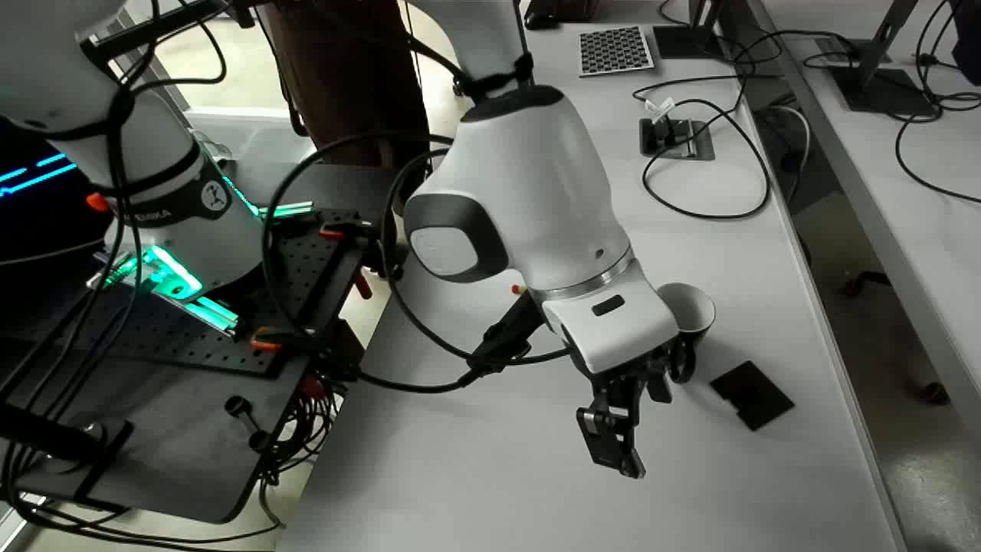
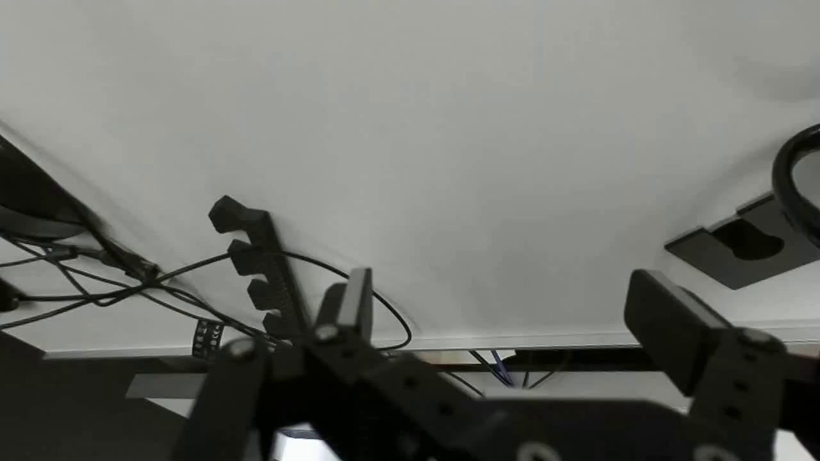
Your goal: Pick up the pen from the table and put it in the black cup.
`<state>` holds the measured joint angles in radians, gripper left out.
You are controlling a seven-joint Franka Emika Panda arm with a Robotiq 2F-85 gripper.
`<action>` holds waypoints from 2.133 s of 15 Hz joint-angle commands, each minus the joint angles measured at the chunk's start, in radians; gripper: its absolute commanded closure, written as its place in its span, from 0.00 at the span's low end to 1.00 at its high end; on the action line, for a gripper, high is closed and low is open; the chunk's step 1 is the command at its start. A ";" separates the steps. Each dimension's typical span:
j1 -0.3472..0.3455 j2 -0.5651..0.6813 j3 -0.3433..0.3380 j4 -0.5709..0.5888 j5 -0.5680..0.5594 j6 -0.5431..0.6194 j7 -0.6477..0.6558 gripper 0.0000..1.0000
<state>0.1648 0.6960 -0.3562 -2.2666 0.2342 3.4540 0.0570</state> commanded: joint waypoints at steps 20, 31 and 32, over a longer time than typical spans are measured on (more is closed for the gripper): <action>-0.055 -0.089 0.089 -0.065 -0.133 -0.002 -0.118 0.00; 0.046 -0.140 0.100 -0.109 -0.065 -0.024 -0.091 0.00; 0.043 -0.157 0.126 -0.114 -0.085 -0.013 -0.096 0.00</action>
<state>0.1566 0.6194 -0.2501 -2.3317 0.1386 3.4496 -0.0382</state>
